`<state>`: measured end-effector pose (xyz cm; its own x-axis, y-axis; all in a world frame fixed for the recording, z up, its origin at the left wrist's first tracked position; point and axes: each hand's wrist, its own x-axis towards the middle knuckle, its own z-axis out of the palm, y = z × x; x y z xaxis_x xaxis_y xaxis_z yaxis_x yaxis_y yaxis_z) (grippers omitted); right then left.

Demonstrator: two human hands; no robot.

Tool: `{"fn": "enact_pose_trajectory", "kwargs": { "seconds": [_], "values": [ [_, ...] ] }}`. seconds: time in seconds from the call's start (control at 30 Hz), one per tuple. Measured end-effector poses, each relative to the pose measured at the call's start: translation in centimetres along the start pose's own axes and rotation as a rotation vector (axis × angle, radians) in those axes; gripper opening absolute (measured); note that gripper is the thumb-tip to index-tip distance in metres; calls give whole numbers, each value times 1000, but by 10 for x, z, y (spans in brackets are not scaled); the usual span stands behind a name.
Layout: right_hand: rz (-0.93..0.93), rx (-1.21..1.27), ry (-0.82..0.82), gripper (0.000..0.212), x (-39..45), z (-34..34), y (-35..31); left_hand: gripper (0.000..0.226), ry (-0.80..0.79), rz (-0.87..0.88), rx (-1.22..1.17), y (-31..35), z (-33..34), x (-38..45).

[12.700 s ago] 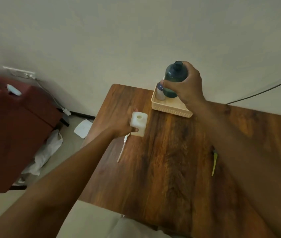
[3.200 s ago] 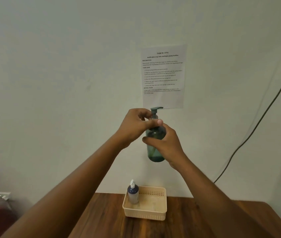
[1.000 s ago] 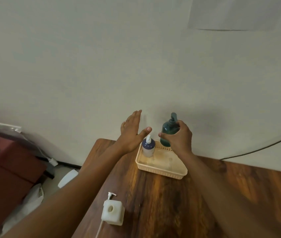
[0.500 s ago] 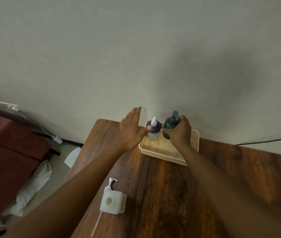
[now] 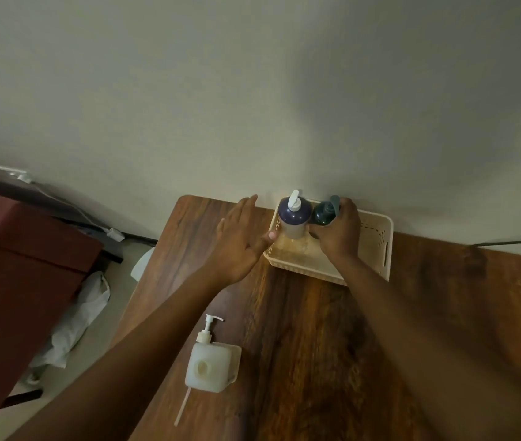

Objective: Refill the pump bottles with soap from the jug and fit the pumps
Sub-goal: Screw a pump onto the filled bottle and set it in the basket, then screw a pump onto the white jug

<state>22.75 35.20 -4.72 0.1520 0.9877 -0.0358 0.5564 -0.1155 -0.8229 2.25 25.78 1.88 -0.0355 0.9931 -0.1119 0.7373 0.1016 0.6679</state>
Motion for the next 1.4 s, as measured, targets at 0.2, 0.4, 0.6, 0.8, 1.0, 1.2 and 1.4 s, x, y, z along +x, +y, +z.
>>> {"fn": "enact_pose_trajectory", "kwargs": {
  "seconds": [0.2,0.4,0.6,0.8,1.0,1.2,1.4],
  "values": [
    [-41,-66,56,66,2,14,9,93,-1,-16,2,-18,7,-2],
    [-56,-87,54,72,4,15,10,91,-6,-47,-1,-26,10,-8],
    [-2,-94,-56,92,-1,0,9,96,0,-56,-8,-22,1,-20],
    [-25,-187,-6,110,-33,-27,0,95,42,-69,6,-7,-20,-45],
    [-183,-220,-88,117,-80,-45,-25,75,120,-67,54,18,-44,-92],
    [-287,-67,-342,127,-138,-56,-54,80,137,-81,28,22,-60,-149],
    [-296,-116,-680,137,-205,-55,-76,83,179,-161,25,-1,-69,-197]
  ]
}}
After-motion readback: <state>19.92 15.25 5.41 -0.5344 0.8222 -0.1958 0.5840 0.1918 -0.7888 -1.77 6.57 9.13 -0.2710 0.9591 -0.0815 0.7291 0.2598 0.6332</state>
